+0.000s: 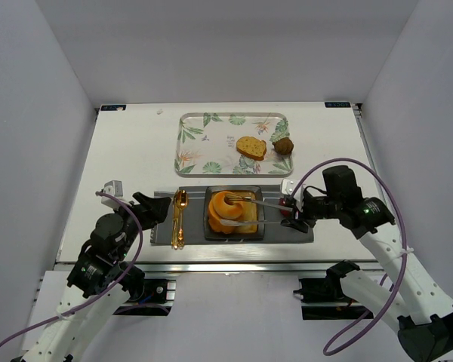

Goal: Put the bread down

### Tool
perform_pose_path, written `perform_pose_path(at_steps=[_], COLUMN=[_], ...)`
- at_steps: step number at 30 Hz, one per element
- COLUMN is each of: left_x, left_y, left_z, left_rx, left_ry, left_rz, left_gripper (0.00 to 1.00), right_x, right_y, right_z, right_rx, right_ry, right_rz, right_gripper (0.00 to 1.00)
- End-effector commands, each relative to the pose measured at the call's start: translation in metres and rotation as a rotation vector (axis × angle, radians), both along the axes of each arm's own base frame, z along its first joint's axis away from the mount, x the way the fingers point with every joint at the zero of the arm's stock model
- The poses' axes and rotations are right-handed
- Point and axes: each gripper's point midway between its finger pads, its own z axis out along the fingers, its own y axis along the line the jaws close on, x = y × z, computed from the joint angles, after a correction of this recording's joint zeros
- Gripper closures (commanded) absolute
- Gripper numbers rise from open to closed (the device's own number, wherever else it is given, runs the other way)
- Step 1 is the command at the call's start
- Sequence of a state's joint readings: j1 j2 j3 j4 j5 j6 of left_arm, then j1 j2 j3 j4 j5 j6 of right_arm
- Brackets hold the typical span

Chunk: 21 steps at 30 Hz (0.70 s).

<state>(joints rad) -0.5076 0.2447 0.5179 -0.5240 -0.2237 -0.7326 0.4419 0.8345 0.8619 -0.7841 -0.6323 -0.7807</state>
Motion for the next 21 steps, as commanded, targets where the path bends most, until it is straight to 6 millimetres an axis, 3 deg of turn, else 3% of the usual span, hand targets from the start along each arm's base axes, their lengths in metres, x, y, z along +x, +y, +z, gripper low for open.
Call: perform_pose_path(at_steps=[1, 5, 10, 15, 16, 20, 21], left_x=[-0.001, 0.0, 0.0, -0.001, -0.001, -0.001, -0.001], left_y=[0.0, 0.0, 0.0, 0.001, 0.001, 0.001, 0.001], left_z=[0.002, 0.004, 0.003, 0.004, 0.004, 0.004, 0.004], left_rx=[0.001, 0.001, 0.004, 0.005, 0.003, 0.003, 0.002], left_ry=[0.001, -0.002, 0.0, -0.002, -0.002, -0.003, -0.003], left_rz=[-0.002, -0.003, -0.004, -0.001, -0.001, 0.001, 0.001], left_gripper=[0.24, 0.24, 0.24, 0.24, 0.24, 0.24, 0.24], right_x=[0.007, 0.018, 0.041, 0.1, 0.115, 0.169, 0.184], right_y=[0.008, 0.011, 0.014, 0.006, 0.006, 0.001, 0.001], right_z=[0.037, 0.063, 0.073, 0.065, 0.052, 0.037, 0.024], right_rx=[0.082, 0.125, 0.158, 0.129, 0.105, 0.053, 0.025], right_ry=[-0.086, -0.126, -0.123, -0.166, -0.136, -0.149, -0.141], right_rz=[-0.012, -0.053, -0.148, -0.292, -0.314, -0.396, -0.408], right_gripper=[0.43, 0.46, 0.5, 0.57, 0.58, 0.63, 0.63])
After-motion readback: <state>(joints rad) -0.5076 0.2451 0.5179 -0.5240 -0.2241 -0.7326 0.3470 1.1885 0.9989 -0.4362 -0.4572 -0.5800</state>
